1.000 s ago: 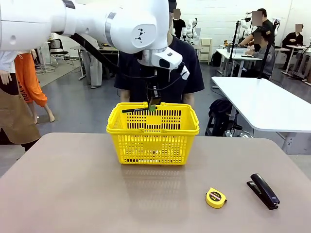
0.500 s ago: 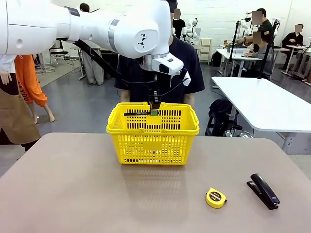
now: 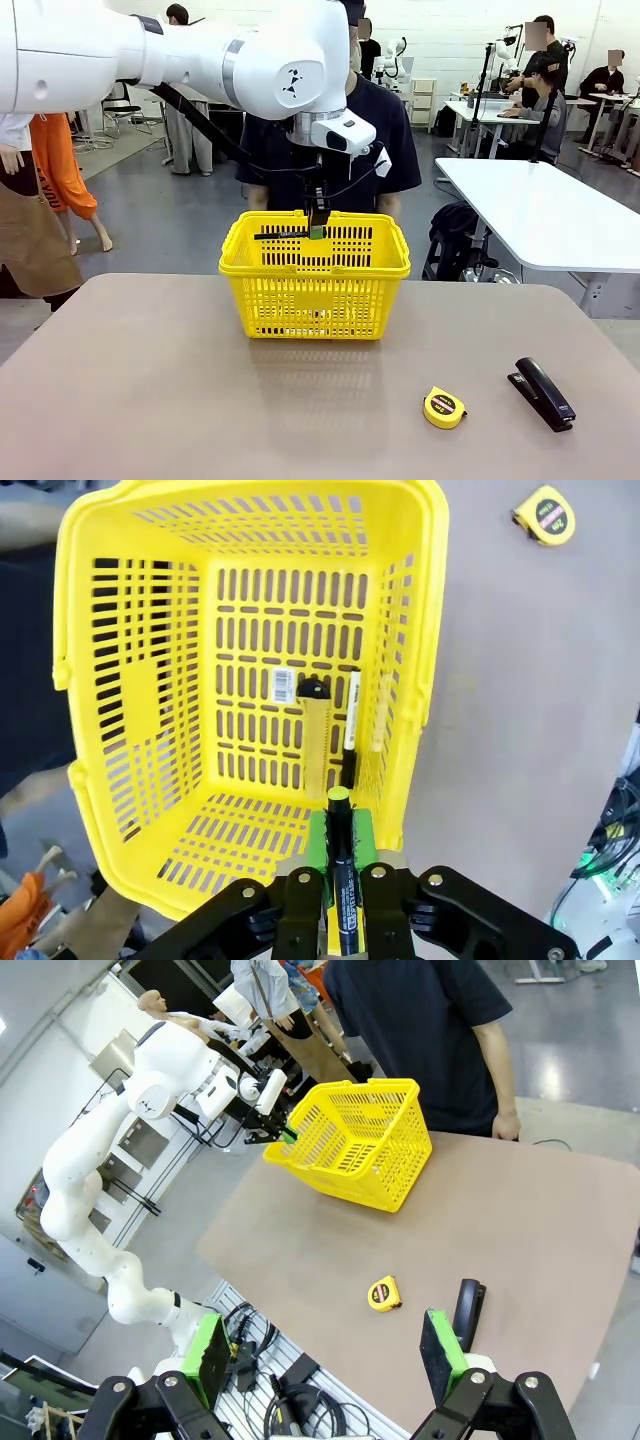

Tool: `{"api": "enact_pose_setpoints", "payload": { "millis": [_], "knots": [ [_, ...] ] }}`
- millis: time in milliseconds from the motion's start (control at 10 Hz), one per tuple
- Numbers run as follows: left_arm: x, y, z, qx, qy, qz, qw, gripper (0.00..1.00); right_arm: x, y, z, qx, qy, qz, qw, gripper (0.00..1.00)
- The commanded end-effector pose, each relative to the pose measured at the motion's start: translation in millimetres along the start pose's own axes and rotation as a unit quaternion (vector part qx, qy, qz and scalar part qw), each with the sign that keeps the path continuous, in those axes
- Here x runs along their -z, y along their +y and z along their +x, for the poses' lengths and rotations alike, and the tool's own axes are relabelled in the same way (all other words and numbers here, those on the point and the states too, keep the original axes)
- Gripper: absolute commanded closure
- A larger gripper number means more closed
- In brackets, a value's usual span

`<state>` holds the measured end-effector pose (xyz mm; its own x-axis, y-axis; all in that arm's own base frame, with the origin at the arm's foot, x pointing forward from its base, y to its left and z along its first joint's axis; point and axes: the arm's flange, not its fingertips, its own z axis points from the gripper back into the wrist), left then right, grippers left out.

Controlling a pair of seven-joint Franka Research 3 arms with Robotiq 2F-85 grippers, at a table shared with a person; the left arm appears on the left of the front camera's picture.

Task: Place the items the person wants into the basket.
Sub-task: Pick up the item the person points to and place it in the Market Basket.

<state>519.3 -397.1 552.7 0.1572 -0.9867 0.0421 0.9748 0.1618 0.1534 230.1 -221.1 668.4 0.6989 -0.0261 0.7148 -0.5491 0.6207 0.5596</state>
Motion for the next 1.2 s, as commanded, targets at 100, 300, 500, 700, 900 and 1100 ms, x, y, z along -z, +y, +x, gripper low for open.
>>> {"api": "enact_pose_setpoints", "payload": {
  "millis": [100,300,500,700,900,1100],
  "knots": [
    [32,55,5,0.042,-0.028,-0.105,0.993,0.89,0,0,2,-0.008,-0.009,0.011,1.0,0.0],
    [54,69,4,0.05,-0.035,-0.118,0.991,0.89,0,0,2,-0.008,-0.009,0.011,1.0,0.0],
    [80,76,5,0.045,-0.016,-0.137,0.989,0.89,0,0,2,-0.008,-0.009,0.011,1.0,0.0],
    [112,76,7,0.04,0.014,-0.164,0.986,0.89,0,0,2,-0.008,-0.009,0.011,1.0,0.0],
    [133,76,8,0.039,0.038,-0.174,0.983,0.89,0,0,2,-0.008,-0.009,0.011,1.0,0.0],
    [151,77,12,0.041,0.045,-0.176,0.983,0.89,0,0,2,-0.008,-0.009,0.011,1.0,0.0]
  ]
}}
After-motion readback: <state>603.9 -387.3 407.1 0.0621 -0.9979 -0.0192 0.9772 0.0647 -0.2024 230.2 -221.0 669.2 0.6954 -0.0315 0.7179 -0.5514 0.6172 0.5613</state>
